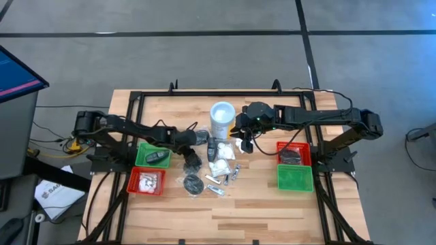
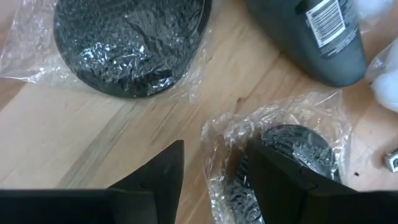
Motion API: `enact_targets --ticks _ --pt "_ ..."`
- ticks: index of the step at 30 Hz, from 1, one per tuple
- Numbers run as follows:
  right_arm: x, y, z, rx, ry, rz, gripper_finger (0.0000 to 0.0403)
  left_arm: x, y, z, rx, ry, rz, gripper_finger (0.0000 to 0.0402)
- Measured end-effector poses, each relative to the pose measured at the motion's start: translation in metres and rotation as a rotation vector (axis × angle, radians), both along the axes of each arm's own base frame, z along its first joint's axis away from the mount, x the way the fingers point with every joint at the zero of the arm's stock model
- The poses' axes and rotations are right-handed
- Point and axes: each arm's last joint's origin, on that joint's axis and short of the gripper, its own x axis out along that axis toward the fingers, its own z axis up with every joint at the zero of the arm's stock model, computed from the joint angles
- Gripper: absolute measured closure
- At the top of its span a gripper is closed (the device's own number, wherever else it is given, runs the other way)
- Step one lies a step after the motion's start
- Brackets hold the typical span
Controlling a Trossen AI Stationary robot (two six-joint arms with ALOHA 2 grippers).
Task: Pick & Place Travel size toiletries
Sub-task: Put the hairbrush into the right red bin
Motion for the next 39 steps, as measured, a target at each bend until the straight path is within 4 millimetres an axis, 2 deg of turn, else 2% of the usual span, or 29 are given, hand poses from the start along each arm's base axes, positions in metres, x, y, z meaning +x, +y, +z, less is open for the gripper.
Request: enact_targets --ticks 13,16,20,22,28,32,39 --pt "0.0 0.0 0.0 0.001 0.0 -0.001 0.0331 0.002 0.0 -0.002 0.012 -0.002 -0.022 0.0265" --pt "0.0 0.0 0.0 0.001 0.0 -0.001 0.0331 0.002 0.0 -0.002 0.015 -0.002 -0.025 0.0299" --pt "0.0 0.0 0.0 0.001 0.0 -0.001 0.0331 0.002 0.0 -0.002 0.037 0.003 -0.058 0.0376" --pt "0.0 0.0 0.0 0.001 0.0 -0.001 0.0331 0.002 0.0 -0.002 0.04 0.003 -0.063 0.0392" --pt "0.0 0.0 0.0 0.001 0.0 -0.001 0.0331 0.002 0.0 -0.001 0.045 0.0 -0.061 0.0401" --pt "0.0 0.0 0.0 0.001 0.0 -0.001 0.0331 0.001 0.0 0.006 0.049 -0.031 -0.061 0.0401" --pt "0.0 0.0 0.0 0.001 0.0 0.0 0.0331 -0.005 -0.004 0.035 0.066 -0.148 -0.074 0.0401"
